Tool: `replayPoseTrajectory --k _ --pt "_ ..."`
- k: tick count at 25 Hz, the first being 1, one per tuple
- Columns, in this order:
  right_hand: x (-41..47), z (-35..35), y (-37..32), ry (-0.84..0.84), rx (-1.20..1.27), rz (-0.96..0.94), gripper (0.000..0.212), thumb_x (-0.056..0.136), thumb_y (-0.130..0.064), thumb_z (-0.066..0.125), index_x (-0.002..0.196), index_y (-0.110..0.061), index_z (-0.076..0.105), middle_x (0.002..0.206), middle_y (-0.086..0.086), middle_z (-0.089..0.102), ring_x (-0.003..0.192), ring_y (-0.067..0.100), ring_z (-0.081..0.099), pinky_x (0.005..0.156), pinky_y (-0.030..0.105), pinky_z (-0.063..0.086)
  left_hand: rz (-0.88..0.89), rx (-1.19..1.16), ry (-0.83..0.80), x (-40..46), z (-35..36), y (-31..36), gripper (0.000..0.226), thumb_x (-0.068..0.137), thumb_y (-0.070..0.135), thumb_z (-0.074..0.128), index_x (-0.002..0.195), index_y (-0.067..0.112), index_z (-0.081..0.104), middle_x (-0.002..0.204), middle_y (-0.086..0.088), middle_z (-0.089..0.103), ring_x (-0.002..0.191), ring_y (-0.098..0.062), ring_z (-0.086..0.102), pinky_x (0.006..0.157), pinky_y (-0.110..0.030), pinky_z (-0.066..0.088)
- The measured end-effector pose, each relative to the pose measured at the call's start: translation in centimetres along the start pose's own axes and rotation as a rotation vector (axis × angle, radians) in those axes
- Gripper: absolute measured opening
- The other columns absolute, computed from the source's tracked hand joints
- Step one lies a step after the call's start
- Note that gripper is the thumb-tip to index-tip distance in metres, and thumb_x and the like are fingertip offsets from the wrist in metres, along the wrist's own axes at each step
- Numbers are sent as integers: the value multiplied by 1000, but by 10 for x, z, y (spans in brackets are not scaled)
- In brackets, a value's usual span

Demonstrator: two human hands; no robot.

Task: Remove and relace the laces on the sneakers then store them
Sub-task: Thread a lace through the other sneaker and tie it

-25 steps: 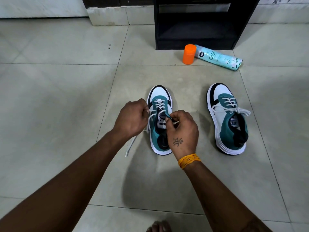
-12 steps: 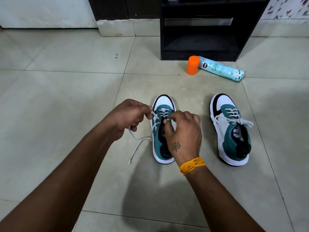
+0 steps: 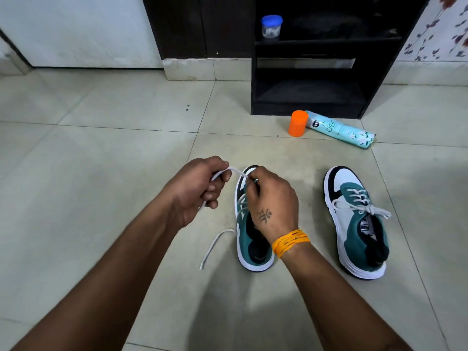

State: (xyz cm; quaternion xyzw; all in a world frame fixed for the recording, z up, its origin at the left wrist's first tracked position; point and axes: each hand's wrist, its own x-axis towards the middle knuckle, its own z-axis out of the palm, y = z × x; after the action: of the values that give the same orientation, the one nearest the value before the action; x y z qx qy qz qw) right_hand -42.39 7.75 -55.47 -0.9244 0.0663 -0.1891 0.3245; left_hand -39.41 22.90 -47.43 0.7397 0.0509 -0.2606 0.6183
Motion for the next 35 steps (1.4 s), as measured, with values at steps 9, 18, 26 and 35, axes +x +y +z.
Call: replayPoseTrajectory --k 9,18,26,35 --pt "-10 -1 -15 81 146 -183 18 101 -25 50 109 -20 65 92 -4 66 82 22 60 62 40 48 -20 -33 3 0 6 -4 31 99 26 45 70 15 51 54 3 25 46 -15 21 49 -27 31" --pt "-7 -1 -16 59 167 -156 30 99 -20 55 128 -24 62 92 -5 67 81 19 61 64 36 47 -13 -78 48 3 3 -7 28 93 24 47 68 13 53 55 1 31 48 -18 26 50 -29 36" --pt "6 8 -6 86 143 -170 16 99 -23 52 105 -21 67 94 -4 68 89 23 63 68 42 51 112 -60 37 7 1 -16 21 94 9 58 83 6 75 87 -12 67 67 -16 54 59 -26 47" --pt "-20 -2 -12 62 397 -94 38 87 -7 63 121 -22 66 88 -12 66 70 6 58 68 27 50 65 -320 213 16 -3 -27 8 95 7 68 93 5 76 77 -7 72 67 -14 67 61 -22 56"
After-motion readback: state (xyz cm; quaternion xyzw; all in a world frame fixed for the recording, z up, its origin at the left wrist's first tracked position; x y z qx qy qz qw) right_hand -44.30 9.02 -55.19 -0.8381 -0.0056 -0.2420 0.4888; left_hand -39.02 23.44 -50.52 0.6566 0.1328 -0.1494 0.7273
